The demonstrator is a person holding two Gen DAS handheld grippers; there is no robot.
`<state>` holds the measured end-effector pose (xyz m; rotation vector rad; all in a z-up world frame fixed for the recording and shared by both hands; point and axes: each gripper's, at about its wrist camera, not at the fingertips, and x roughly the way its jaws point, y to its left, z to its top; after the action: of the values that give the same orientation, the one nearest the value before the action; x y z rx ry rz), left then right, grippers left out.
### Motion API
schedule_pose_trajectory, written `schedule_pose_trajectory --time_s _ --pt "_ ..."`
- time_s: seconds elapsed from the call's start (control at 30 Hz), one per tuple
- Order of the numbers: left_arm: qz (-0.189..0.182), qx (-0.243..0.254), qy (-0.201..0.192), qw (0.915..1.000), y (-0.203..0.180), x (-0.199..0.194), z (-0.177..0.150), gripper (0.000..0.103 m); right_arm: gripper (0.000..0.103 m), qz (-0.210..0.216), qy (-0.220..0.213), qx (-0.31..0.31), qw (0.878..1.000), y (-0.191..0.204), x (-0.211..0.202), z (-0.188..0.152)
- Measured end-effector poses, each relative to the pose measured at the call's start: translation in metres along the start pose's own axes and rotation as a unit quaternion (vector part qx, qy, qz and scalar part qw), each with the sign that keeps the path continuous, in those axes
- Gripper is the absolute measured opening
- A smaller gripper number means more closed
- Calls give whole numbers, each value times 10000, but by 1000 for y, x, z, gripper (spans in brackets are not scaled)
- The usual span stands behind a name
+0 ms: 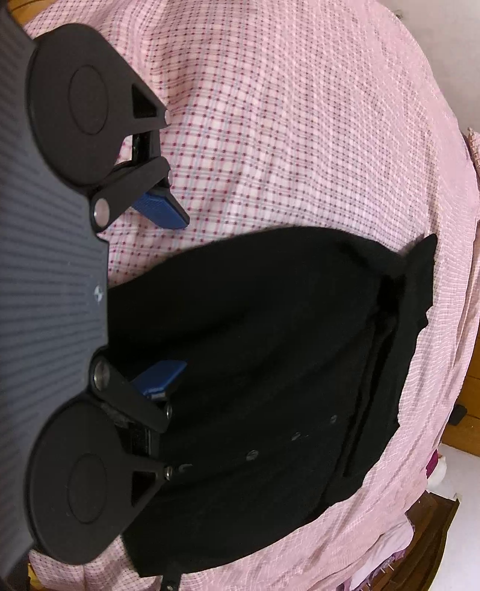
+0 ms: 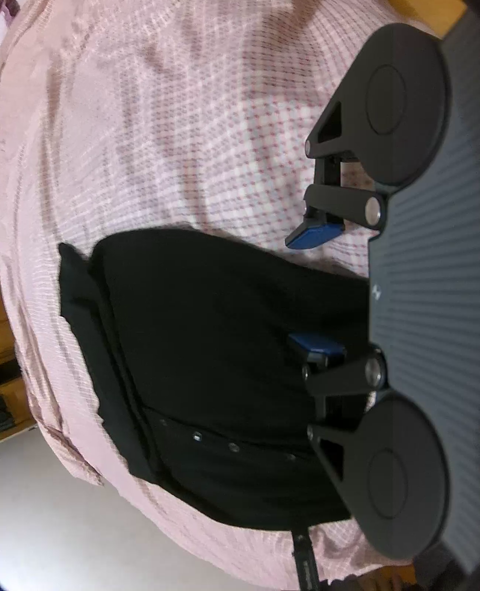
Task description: Fold small clothes
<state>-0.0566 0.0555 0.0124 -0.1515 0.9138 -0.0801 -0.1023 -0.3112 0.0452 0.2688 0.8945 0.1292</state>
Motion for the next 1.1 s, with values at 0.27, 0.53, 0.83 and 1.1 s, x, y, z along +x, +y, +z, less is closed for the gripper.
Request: schedule_pose_trajectory --time_s 0.27,0.53,0.83,1.1 --pt "-136 -168 228 9995 9 7 -13 81 52 54 39 56 10000 -2 5 -9" --pt "-372 -69 288 9989 6 11 -23 73 52 171 80 42 9998 -8 9 -13" --pt "-618 -16 335 9975 -1 10 -30 42 52 200 104 -65 9997 -3 9 -16" --pt "-595 -189 379 9973 9 13 -34 42 43 175 69 -140 9997 -1 11 -19"
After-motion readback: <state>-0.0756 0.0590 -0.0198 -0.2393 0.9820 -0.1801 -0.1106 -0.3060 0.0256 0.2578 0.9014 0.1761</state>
